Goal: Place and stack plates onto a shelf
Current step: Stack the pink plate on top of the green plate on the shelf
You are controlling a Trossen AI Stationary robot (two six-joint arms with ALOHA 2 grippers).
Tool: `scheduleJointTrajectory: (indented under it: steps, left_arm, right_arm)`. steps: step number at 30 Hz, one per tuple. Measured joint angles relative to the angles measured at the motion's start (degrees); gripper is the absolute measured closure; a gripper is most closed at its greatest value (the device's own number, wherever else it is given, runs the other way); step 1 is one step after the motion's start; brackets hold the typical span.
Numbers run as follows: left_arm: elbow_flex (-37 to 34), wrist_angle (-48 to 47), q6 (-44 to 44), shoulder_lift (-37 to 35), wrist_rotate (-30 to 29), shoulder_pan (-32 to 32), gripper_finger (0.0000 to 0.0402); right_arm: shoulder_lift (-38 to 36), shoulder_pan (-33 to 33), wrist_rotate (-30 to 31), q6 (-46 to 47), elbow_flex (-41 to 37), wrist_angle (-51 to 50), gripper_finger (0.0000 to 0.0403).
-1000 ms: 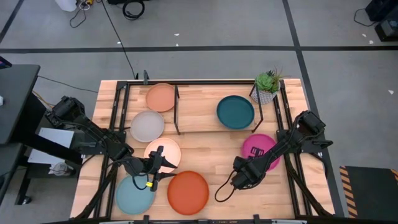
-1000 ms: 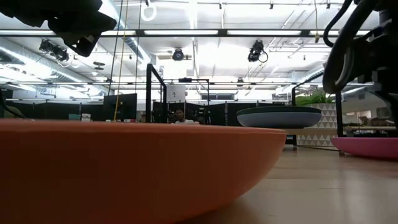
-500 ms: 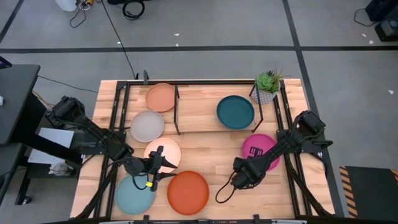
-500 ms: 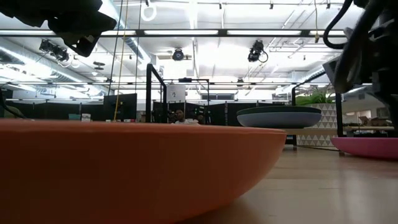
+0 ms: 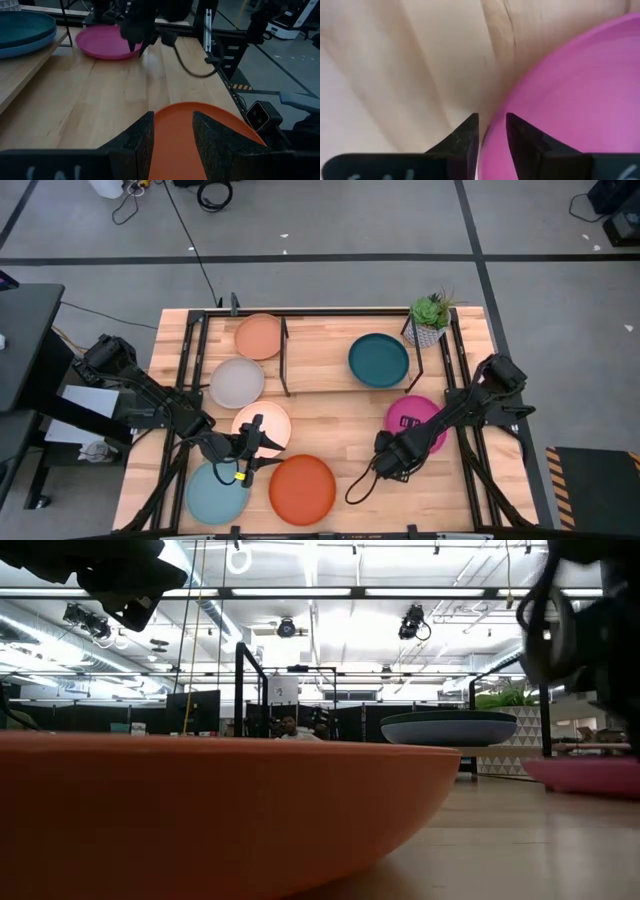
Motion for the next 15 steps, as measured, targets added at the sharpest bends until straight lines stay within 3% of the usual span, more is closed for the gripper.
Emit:
scheduleJointTrajectory:
  steps: [15]
  left_arm:
    - [0.00,0.00,-0.28,0.00,0.01,0.00,0.0260]
  right_arm:
    - [-3.40,0.07,0.82,-0.14,-0.72,0.75,0.0320]
